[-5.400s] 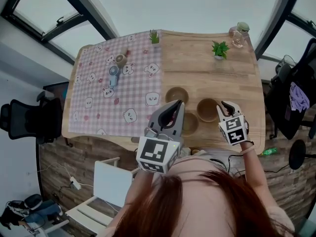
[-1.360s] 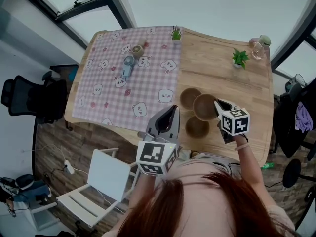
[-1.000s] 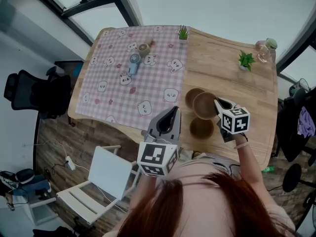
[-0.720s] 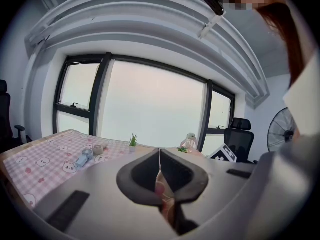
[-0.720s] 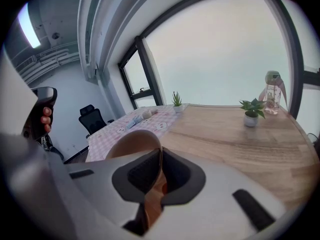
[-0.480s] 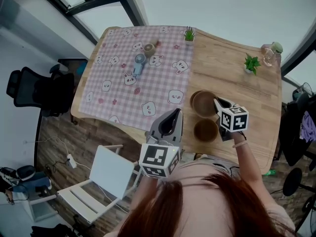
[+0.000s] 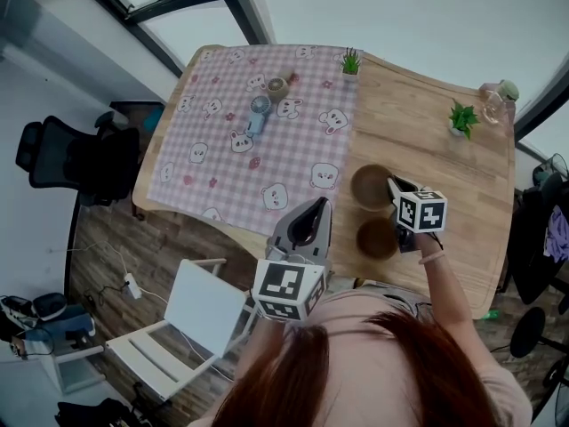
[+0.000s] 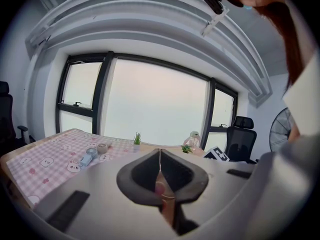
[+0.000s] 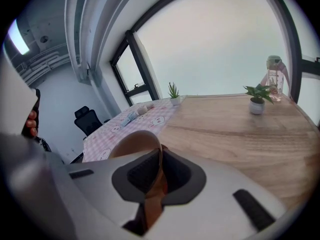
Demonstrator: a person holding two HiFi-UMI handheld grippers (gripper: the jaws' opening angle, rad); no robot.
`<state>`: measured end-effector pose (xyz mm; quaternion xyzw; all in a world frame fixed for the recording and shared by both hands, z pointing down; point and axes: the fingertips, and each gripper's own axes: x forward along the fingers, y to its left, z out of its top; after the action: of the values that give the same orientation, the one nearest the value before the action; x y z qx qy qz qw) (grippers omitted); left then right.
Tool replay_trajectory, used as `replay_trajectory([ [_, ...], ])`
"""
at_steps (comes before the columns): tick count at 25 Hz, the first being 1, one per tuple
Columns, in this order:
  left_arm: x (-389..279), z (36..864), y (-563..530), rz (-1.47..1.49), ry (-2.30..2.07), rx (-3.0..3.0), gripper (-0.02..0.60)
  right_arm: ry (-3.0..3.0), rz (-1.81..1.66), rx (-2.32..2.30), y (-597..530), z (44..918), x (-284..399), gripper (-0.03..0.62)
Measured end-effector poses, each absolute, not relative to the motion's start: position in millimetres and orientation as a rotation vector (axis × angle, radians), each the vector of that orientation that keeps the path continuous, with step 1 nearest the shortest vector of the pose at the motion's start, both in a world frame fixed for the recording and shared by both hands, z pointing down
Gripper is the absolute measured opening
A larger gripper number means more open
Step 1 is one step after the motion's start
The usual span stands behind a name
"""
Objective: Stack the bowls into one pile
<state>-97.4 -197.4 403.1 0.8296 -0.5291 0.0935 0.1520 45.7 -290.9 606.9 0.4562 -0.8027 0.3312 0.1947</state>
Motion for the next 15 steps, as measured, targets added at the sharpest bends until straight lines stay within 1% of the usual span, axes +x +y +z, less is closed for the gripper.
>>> replay_trajectory([
  [15, -102, 407, -204, 0.276, -1.511, 2.376, 0.011, -2.185, 0.937, 1.27, -297, 623, 42, 0.031],
])
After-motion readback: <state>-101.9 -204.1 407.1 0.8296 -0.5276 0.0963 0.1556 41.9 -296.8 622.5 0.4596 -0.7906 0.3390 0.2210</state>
